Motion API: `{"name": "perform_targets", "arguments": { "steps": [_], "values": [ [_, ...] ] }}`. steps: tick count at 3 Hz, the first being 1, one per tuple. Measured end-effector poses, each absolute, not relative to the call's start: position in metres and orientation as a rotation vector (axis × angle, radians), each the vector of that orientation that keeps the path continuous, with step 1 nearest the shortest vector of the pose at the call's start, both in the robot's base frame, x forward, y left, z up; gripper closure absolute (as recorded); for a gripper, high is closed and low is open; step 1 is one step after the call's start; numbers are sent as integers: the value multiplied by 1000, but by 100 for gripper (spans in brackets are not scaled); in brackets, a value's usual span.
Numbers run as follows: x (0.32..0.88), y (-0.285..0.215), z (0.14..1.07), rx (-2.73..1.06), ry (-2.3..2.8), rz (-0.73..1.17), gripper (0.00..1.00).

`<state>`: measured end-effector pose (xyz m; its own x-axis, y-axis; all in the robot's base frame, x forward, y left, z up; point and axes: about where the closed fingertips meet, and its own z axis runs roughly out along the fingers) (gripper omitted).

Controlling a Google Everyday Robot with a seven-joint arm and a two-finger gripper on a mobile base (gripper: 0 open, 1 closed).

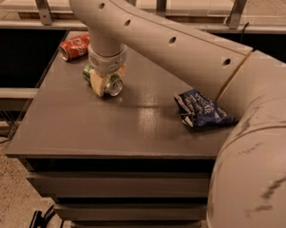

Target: Place green can upright

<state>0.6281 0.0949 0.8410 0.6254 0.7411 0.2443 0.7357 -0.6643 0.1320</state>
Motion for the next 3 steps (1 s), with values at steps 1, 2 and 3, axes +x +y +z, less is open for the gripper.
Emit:
{"name": "perform_targets", "arguments": {
  "steps": [1,2,3],
  "values": [
    [628,95,844,2827,1269,444,88],
    [628,95,850,2836,1266,467,100],
    [629,94,857,2841,1263,487,100]
  ]
}}
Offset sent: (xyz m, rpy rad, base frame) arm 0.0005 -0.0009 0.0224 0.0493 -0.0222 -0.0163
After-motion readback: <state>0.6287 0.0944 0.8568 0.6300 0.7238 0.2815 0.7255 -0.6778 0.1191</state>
